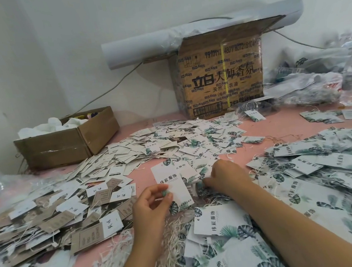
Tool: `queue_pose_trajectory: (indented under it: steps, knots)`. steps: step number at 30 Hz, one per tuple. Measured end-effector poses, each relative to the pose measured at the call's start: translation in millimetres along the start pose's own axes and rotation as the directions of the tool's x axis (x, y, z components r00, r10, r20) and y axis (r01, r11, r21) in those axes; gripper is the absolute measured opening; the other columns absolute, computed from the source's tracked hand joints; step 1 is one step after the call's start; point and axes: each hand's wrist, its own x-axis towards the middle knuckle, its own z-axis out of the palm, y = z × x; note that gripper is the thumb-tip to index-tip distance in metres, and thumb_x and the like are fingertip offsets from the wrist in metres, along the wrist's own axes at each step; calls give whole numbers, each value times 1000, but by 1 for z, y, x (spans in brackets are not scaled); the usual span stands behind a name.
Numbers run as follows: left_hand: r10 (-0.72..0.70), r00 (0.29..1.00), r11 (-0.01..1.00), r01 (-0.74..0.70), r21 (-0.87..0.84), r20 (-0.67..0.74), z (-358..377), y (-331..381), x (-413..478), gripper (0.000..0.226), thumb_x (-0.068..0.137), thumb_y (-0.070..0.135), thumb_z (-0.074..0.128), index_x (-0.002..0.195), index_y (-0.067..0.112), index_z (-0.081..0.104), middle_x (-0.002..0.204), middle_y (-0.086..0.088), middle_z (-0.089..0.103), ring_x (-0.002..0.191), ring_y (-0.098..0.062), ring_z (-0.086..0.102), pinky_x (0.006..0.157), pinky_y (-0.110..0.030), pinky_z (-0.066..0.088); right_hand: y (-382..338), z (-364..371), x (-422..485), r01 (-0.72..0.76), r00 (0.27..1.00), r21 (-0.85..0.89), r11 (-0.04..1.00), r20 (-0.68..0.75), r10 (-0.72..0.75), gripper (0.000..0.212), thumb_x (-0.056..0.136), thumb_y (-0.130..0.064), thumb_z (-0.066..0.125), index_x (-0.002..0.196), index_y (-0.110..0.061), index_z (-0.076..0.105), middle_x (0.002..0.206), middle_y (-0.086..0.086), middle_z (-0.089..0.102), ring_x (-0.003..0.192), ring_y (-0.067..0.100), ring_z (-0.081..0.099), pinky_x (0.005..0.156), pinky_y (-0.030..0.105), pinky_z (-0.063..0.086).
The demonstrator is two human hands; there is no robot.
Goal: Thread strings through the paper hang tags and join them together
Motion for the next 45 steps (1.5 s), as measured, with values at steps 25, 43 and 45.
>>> queue_pose_trajectory:
  steps: [25, 43, 45]
  knots:
    - [-2, 1000, 1000, 2, -9, 1, 0, 0, 0, 21, 81, 5, 68, 86, 25, 67, 84, 8, 69, 73, 0, 64, 56, -10, 48, 1, -1, -5, 45, 996, -98, 994, 86, -37, 37, 98, -34, 33, 130, -24, 49, 123, 6, 55, 105, 24, 57, 87, 39, 51]
    - [18, 999, 998, -20, -65, -28, 2, 3, -1, 9, 82, 9, 68, 83, 18, 68, 76, 11, 70, 69, 6, 63, 51, -7, 46, -18, -52, -18, -32, 972, 885, 464, 135, -191, 16, 85, -1, 60, 83, -11, 73, 52, -7, 62, 32, 4, 29, 33, 16, 27]
    - [19, 999, 997, -21, -77, -29, 2, 3, -1, 10, 80, 8, 69, 82, 17, 67, 75, 12, 71, 68, 4, 63, 51, -8, 46, -26, -51, -21, 7, 966, 825, 565, 141, -218, 16, 85, -1, 60, 82, -11, 73, 59, -5, 66, 31, 3, 30, 33, 15, 28]
